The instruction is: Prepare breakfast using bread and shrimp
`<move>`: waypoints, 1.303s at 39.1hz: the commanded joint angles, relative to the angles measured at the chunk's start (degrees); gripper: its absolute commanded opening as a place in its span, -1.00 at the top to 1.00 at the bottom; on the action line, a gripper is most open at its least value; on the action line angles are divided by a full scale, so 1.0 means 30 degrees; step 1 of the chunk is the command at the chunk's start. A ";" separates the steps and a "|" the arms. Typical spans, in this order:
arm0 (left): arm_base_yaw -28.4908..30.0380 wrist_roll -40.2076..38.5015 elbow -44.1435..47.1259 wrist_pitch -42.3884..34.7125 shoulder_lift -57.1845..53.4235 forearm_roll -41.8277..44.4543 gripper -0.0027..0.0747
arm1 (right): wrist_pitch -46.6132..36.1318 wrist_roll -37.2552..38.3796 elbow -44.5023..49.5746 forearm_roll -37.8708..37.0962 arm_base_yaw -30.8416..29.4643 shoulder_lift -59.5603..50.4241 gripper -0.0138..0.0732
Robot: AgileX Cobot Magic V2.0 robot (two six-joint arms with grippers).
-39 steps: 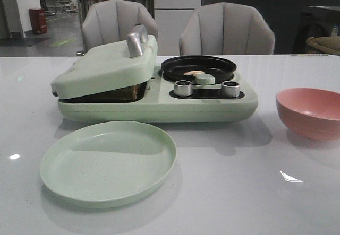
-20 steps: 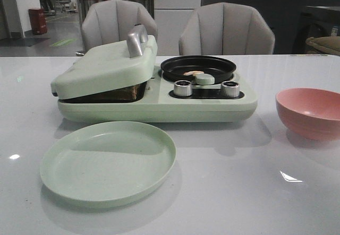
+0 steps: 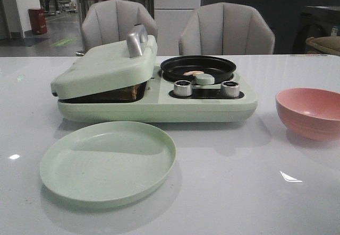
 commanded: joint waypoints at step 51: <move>0.0050 -0.0218 -0.0515 -0.1544 -0.0244 -0.0190 0.64 | -0.1712 -0.0094 -0.0368 -0.0063 0.0037 0.0016 0.37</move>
